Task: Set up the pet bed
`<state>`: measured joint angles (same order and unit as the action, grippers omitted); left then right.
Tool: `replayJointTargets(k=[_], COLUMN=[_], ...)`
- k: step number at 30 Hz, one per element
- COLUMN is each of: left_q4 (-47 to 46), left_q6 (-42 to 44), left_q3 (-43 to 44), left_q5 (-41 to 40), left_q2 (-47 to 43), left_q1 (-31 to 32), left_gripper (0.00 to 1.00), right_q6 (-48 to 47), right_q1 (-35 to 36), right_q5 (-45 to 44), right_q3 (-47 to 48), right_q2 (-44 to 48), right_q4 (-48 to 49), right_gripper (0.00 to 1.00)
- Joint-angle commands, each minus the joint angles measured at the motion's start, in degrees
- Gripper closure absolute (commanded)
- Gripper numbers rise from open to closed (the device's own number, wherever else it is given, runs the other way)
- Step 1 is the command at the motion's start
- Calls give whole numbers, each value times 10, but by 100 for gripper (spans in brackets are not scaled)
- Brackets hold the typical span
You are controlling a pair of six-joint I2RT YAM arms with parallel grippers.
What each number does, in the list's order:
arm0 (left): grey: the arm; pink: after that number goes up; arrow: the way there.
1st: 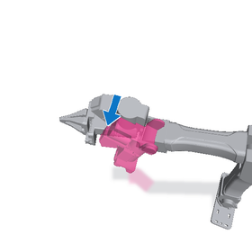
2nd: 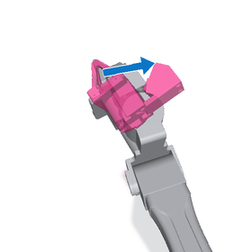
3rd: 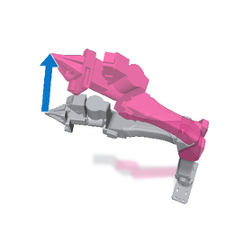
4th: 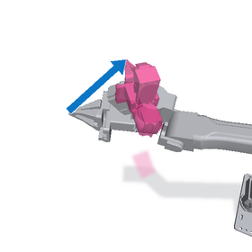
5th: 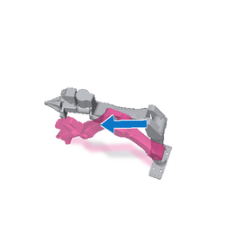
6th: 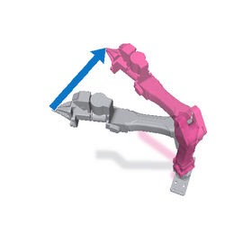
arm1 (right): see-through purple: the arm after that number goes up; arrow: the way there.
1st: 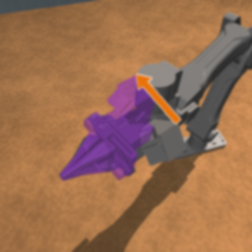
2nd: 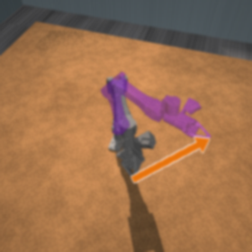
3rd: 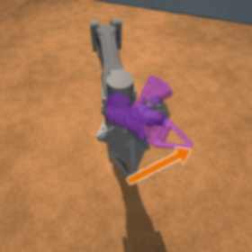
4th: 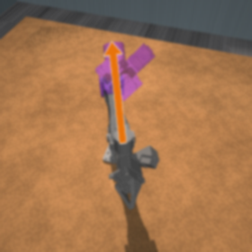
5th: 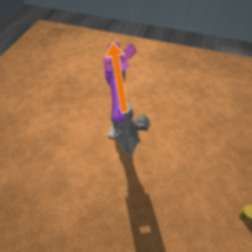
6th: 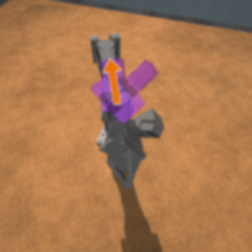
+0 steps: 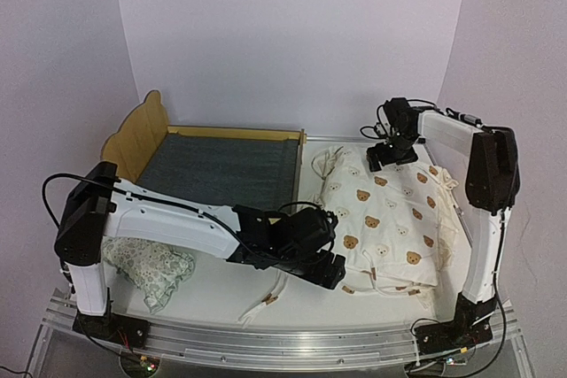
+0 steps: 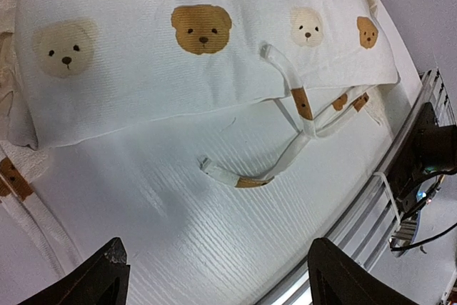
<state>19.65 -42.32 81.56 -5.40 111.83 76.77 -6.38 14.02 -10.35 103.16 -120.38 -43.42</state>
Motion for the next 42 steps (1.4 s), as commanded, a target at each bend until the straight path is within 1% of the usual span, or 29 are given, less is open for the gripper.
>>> replayJointTargets(k=[1,8,13,14,16,17,19,22,23,24,25,27,29,31,33,34,36,37,38,39,40,41,42], left_q4=[-61,-87,-87,-86,-84,-84,-89,-96,-95,-95,-95,-103,-131,-153,-151,-143,-113,-99,-85,-75,-66,-53,-40], left_q6=[-38,-63,-79,-80,-82,-84,-90,-95,-99,-102,-108,-122,-133,-141,-146,-151,-154,-157,-159,-159,-159,-159,-158], left_q3=[18,41,71,79,92,97,98,91,89,87,82,66,31,-2,-25,-31,-45,-50,-57,-62,-65,-66,-64], left_q5=[-30,-55,-74,-76,-78,-79,-80,-81,-81,-80,-78,-76,-69,-65,-62,-62,-62,-65,-67,-67,-67,-67,-67], left_q2=[21,65,103,111,124,128,129,123,123,122,120,109,89,66,49,40,25,15,8,0,-9,-16,-21], left_q1=[-2,-2,-3,-3,-4,-5,-6,-6,-6,-6,-6,-5,-5,-5,-5,-5,-3,-2,0,2,5,7,9], left_gripper=[13,13,12,12,12,12,12,12,12,12,12,13,14,14,14,14,14,14,14,13,13,12,11], right_q6=[-73,-76,-65,-62,-47,-37,-14,31,52,79,105,155,210,263,282,277,262,252,244,236,227,214,195], right_q1=[-14,-39,-41,-40,-40,-41,-41,-40,-40,-40,-41,-40,-40,-39,-34,-30,-24,-24,-24,-24,-24,-25,-25], right_q5=[-32,14,41,45,51,53,53,47,46,47,47,45,55,100,166,191,177,141,102,62,21,-6,-26], right_q3=[72,114,91,81,51,35,0,-53,-70,-87,-103,-135,-168,-205,-249,-270,-285,-287,-289,-289,-287,-285,-281], right_q2=[-37,-108,-138,-139,-132,-126,-106,-63,-47,-29,-12,19,49,86,123,141,175,189,202,214,225,236,242], right_q4=[6,-5,-37,-43,-46,-49,-53,-64,-71,-79,-90,-118,-151,-168,-169,-169,-178,-182,-185,-187,-188,-189,-188], right_gripper=[2,2,2,4,14,22,38,66,73,78,81,83,86,89,91,90,80,67,45,25,10,4,2])
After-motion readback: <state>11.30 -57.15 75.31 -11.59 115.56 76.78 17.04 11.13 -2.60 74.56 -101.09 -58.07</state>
